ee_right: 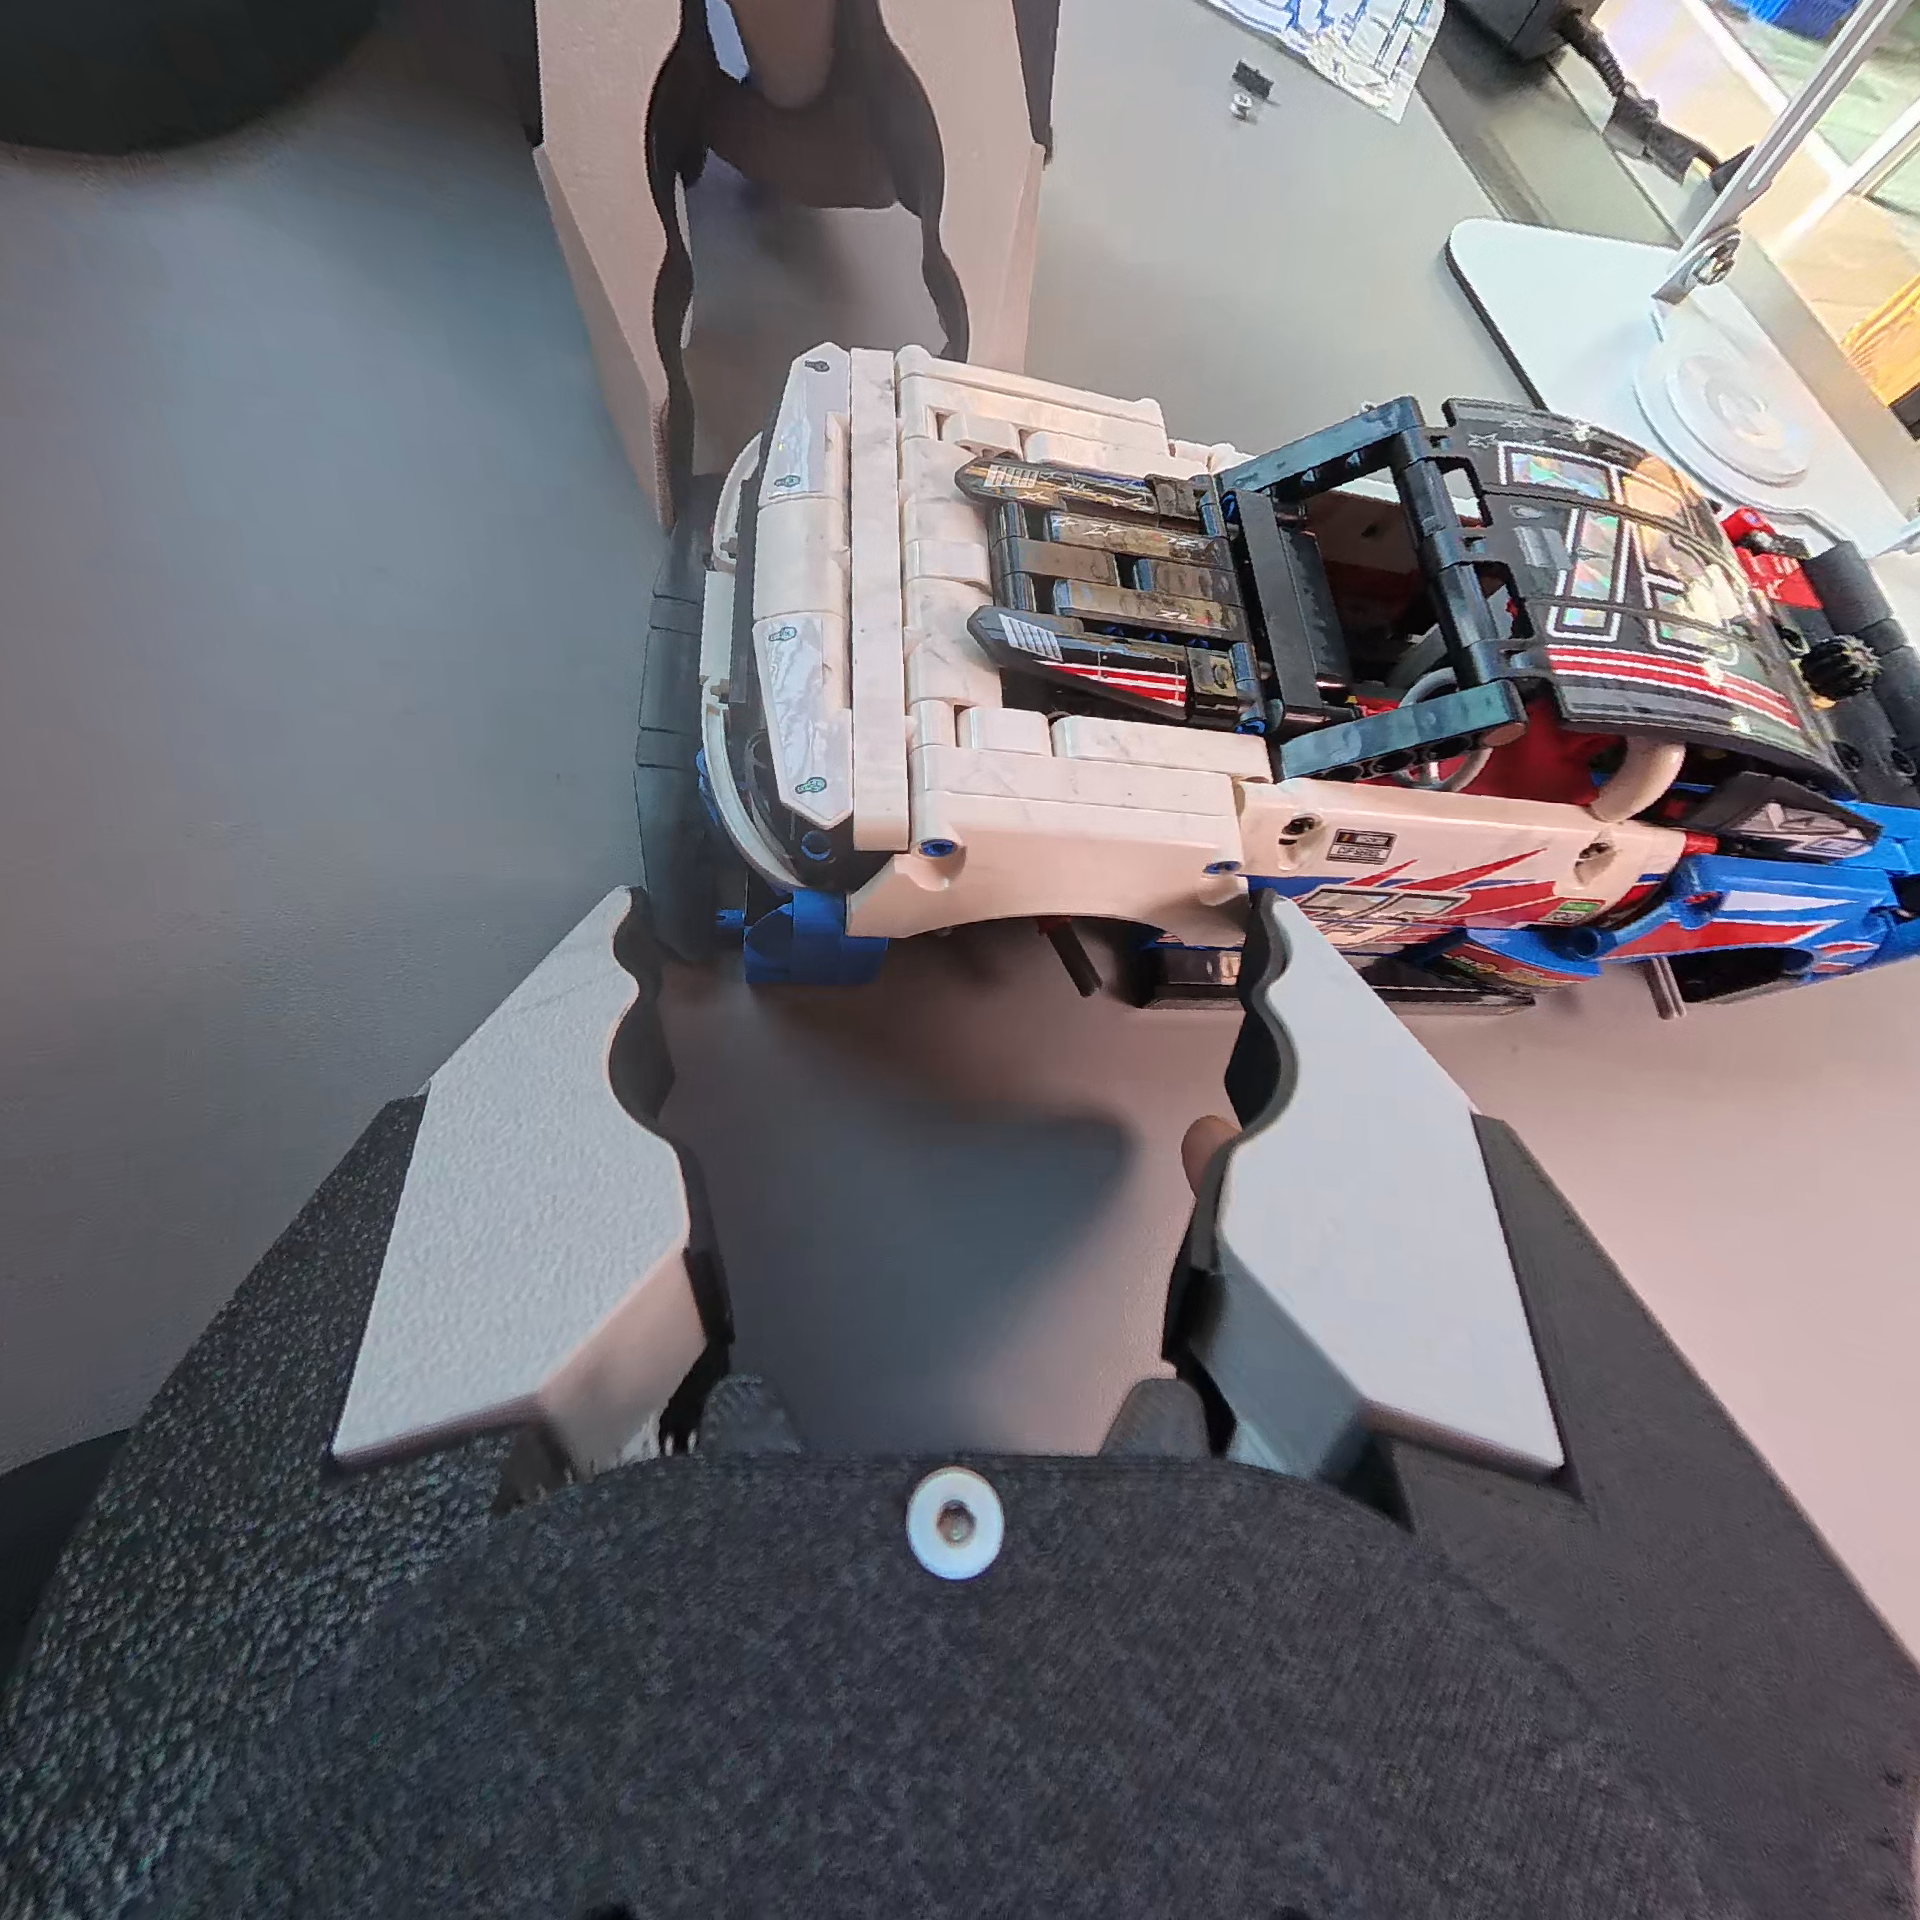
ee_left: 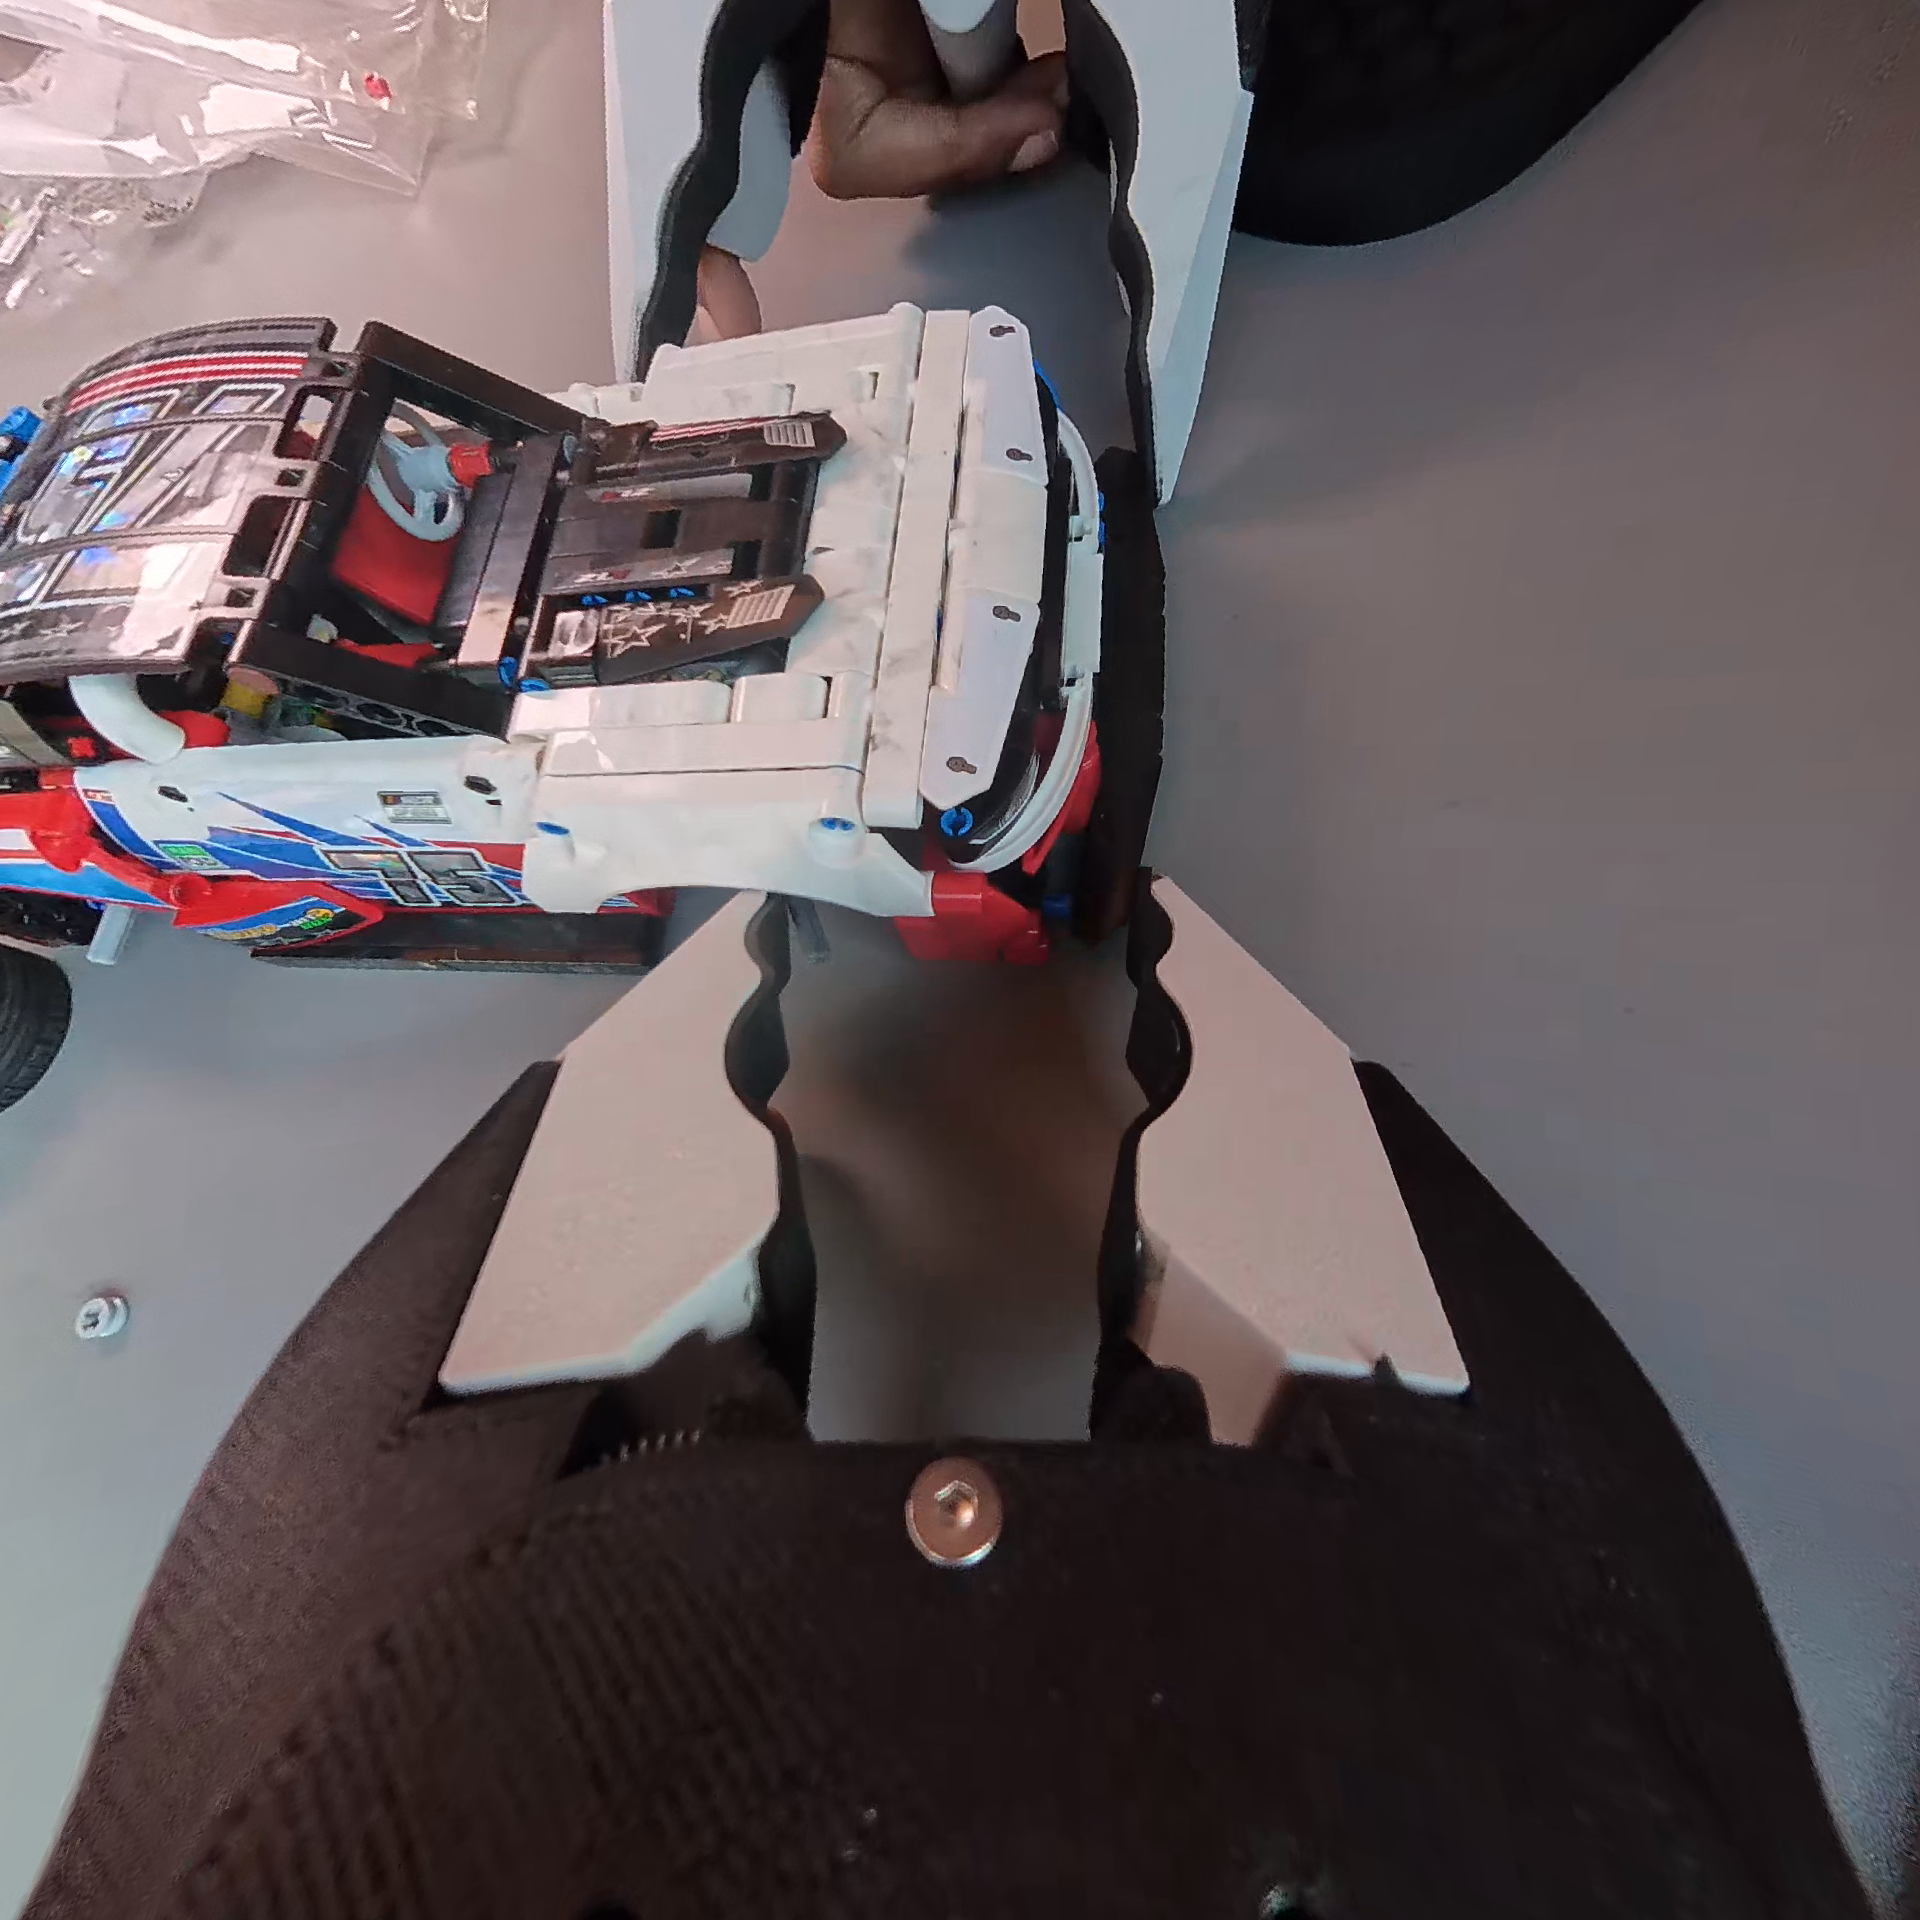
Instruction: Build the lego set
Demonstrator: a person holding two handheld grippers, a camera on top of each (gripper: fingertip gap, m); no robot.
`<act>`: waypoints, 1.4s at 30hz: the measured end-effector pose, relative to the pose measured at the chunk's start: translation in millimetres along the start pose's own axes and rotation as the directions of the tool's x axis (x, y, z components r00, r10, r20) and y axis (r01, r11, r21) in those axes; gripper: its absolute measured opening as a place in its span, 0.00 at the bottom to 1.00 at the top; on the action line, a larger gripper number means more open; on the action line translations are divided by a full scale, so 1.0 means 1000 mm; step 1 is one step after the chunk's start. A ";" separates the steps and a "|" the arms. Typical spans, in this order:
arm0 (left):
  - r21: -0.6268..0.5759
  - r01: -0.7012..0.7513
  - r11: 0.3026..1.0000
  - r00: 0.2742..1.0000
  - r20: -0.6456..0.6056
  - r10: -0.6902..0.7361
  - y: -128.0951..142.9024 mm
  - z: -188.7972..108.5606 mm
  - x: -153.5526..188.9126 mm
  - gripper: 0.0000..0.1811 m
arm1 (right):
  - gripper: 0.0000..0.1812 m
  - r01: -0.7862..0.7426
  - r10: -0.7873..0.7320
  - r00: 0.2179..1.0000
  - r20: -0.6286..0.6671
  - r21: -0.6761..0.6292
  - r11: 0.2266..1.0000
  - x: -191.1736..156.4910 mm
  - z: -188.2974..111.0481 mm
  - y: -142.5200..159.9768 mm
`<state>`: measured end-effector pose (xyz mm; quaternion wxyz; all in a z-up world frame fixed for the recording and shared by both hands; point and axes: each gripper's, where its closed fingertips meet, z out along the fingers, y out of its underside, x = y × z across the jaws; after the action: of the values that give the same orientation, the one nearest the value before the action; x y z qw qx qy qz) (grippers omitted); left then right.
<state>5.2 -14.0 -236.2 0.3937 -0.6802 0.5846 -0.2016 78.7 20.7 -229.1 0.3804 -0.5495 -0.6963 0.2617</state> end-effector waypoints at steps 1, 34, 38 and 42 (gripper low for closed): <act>0.001 -0.007 1.000 1.000 -0.003 0.007 0.000 0.000 0.000 0.36 | 0.60 0.000 0.000 1.000 0.000 0.000 1.000 0.000 0.000 0.000; 0.011 -0.059 0.998 0.998 -0.030 0.059 0.000 0.002 -0.002 0.33 | 0.58 -0.037 0.037 0.999 0.005 0.006 0.999 0.001 0.000 -0.001; 0.008 -0.054 0.999 0.998 -0.021 0.054 0.000 0.002 -0.001 0.33 | 0.58 -0.031 0.031 0.999 0.004 0.005 0.999 0.000 0.000 -0.001; 0.009 -0.053 0.999 0.998 -0.023 0.053 0.000 0.001 -0.001 0.33 | 0.58 -0.033 0.033 0.999 0.005 0.006 0.999 0.000 0.000 -0.001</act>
<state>6.0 -12.9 -236.8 0.3948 -0.6603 0.6062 -0.2016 78.2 20.6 -227.6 0.3763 -0.5591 -0.6871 0.2714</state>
